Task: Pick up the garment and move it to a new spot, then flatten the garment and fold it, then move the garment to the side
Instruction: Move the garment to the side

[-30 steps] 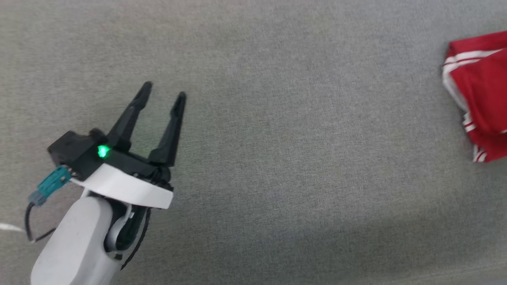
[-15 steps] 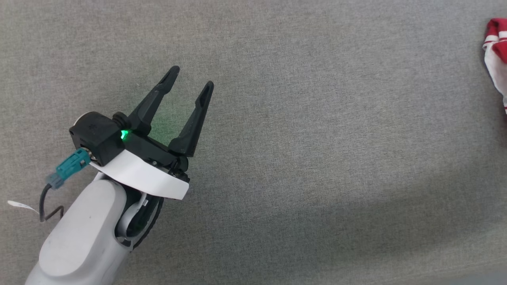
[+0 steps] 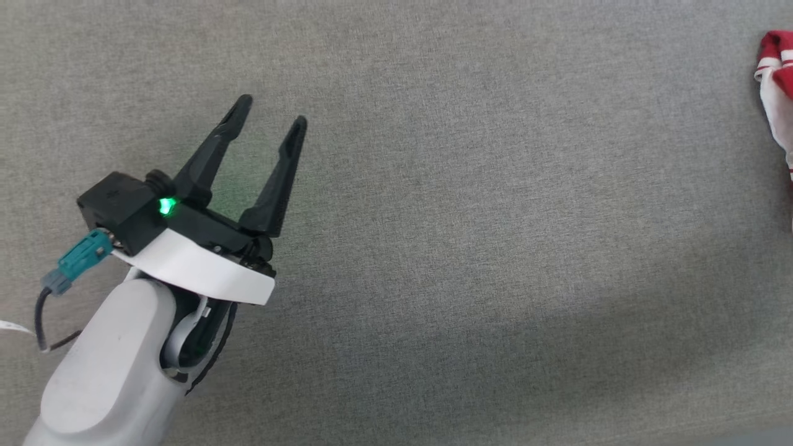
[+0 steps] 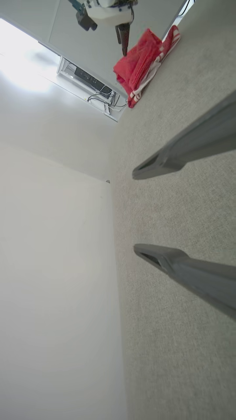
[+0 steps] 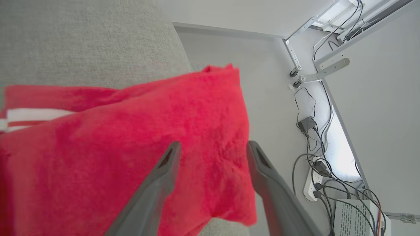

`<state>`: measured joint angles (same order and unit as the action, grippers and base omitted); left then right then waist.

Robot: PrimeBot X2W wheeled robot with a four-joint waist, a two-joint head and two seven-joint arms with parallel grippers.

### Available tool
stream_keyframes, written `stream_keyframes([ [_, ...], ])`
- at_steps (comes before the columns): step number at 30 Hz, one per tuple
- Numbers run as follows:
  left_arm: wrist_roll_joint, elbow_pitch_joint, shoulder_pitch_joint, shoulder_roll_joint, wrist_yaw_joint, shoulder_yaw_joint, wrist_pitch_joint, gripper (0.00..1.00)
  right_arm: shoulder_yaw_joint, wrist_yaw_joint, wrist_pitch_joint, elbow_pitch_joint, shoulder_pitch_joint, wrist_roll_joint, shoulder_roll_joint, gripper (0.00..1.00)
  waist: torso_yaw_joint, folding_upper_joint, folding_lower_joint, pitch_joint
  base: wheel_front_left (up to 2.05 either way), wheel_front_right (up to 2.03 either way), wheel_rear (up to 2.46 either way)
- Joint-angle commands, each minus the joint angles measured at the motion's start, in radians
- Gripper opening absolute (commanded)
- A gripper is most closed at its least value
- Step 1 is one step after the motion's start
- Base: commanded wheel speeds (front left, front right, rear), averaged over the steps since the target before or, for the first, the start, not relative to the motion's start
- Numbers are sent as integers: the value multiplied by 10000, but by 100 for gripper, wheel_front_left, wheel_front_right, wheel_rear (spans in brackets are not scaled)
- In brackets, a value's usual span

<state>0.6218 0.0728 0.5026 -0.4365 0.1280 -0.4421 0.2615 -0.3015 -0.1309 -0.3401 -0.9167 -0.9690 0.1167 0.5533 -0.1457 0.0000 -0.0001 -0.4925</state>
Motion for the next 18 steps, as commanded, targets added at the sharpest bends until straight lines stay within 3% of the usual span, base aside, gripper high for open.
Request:
stream_keyframes([
  [1,28,-8,-100,0,36,96,45,100,-4,4,117,-32,-143,-16,-33,100,21,0,1,65,0,0,0],
  [9,-225,51,-783,198,36,894,45,100,574,4,768,-49,-229,-801,-299,100,218,0,1,611,0,0,0],
  [18,-470,299,-1559,635,34,1998,45,100,2207,4,1875,572,490,-2299,-911,100,581,0,1,1448,0,0,0],
])
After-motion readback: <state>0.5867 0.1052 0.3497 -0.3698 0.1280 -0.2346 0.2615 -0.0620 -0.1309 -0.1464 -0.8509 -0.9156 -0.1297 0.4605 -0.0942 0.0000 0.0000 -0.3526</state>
